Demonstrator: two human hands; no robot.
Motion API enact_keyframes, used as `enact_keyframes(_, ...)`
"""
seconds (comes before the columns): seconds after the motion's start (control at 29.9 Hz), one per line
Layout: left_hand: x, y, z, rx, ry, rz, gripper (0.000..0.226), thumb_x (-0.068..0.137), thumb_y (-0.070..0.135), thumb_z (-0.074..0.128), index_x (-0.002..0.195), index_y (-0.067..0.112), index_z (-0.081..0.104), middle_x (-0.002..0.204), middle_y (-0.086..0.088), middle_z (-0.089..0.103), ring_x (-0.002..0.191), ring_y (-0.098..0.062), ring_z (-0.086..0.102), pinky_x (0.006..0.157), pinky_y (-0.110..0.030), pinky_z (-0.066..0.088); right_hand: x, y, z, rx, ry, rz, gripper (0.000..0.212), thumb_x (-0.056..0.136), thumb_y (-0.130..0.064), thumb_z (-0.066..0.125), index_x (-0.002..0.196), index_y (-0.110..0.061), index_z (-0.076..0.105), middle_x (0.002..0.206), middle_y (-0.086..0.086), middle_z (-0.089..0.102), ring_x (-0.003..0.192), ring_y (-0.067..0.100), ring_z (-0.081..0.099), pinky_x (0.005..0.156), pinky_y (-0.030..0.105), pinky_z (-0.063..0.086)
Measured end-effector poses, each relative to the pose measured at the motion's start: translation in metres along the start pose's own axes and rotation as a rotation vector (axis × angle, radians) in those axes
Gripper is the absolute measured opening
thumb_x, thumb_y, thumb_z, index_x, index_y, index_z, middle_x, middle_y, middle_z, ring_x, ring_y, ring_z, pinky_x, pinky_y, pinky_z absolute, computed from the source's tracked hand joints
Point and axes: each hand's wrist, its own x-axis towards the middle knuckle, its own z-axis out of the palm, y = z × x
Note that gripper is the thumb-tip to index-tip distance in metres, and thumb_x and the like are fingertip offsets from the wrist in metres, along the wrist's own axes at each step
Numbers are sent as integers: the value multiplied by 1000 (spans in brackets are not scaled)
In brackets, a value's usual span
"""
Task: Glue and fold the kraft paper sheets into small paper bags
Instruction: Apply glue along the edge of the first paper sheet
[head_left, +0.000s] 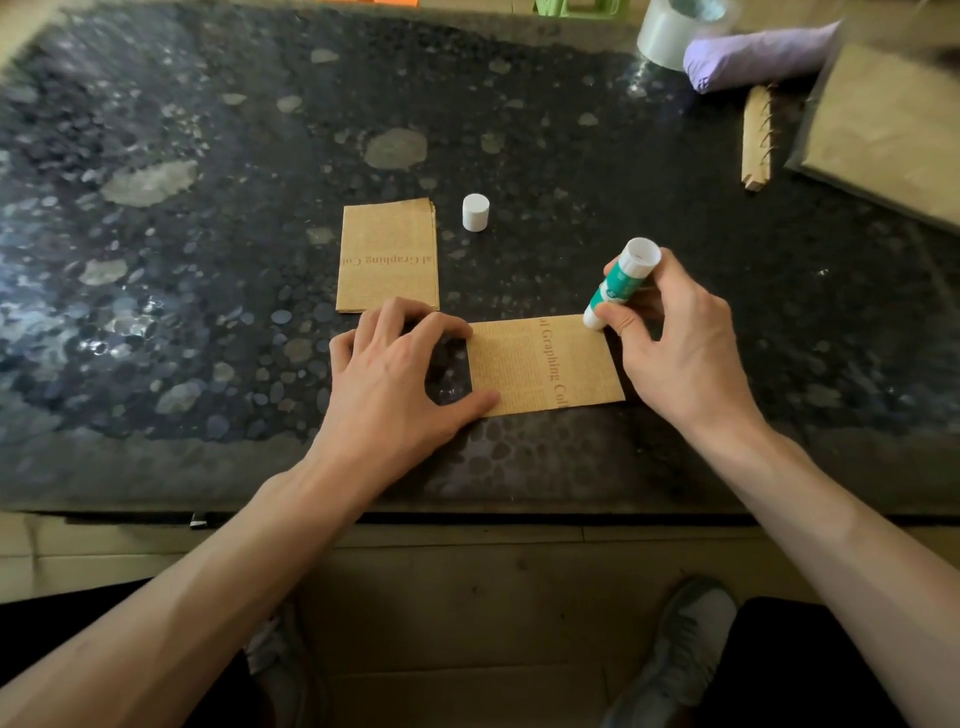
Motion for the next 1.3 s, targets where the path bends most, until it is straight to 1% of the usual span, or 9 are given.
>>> enact_keyframes(0.13,1,1,-1,1,-13,-6,68,73,74,62,131,40,55,136,10,41,133,-13,33,110,-38,19,-1,5,-1,41,16,26,32,96,-20,74,125,-15,61,116,-3,70,106,10,69,93,31,58)
enact_keyframes(0.3,1,3,1,5,-19,-2,68,73,73,65,131,40,55,136,10,41,132,-13,33,110,-39,20,5,-1,-12,377,208,147,34,97,-20,71,128,-13,61,116,2,71,106,9,71,93,24,57)
enact_keyframes(0.43,2,3,-1,4,-20,-3,68,73,73,65,132,41,54,135,12,40,132,-12,32,108,-35,18,9,-17,-9,487,82,138,35,94,-11,72,127,-13,61,110,1,74,104,10,72,93,25,58)
enact_keyframes(0.67,2,3,0,31,-16,-5,67,74,73,65,132,42,53,135,12,39,132,-11,31,108,-35,20,4,-33,20,319,-142,-83,28,91,-20,80,114,-18,64,108,-11,72,107,6,70,95,31,58)
enact_keyframes(0.77,2,3,0,19,-5,-2,65,75,71,68,131,42,53,134,12,40,130,-11,32,106,-34,19,5,-37,28,284,-175,-119,28,89,-22,83,112,-21,68,108,-14,70,106,2,68,93,23,56)
enact_keyframes(0.84,2,4,1,19,8,0,65,74,71,69,130,41,54,132,12,41,129,-11,33,104,-33,18,6,-40,33,272,-190,-129,31,88,-21,83,116,-24,70,111,-13,69,106,1,68,93,21,56)
enact_keyframes(0.97,2,4,1,19,16,1,65,73,70,70,130,40,56,130,12,41,128,-11,34,101,-31,17,7,-43,41,238,-186,-156,40,90,-20,81,128,-23,69,114,-13,72,107,2,69,96,28,58)
enact_keyframes(1.14,1,3,0,32,12,1,65,75,71,68,131,41,54,132,12,40,131,-11,32,101,-31,16,12,-43,44,229,-203,-126,29,95,-12,74,123,-16,68,114,-11,74,109,2,70,98,29,58)
enact_keyframes(1.3,1,3,1,29,11,-4,65,76,71,69,132,42,53,133,12,39,132,-11,32,105,-33,18,13,-45,42,137,-198,-152,27,95,-21,75,121,-17,66,114,-9,73,108,6,69,97,27,57)
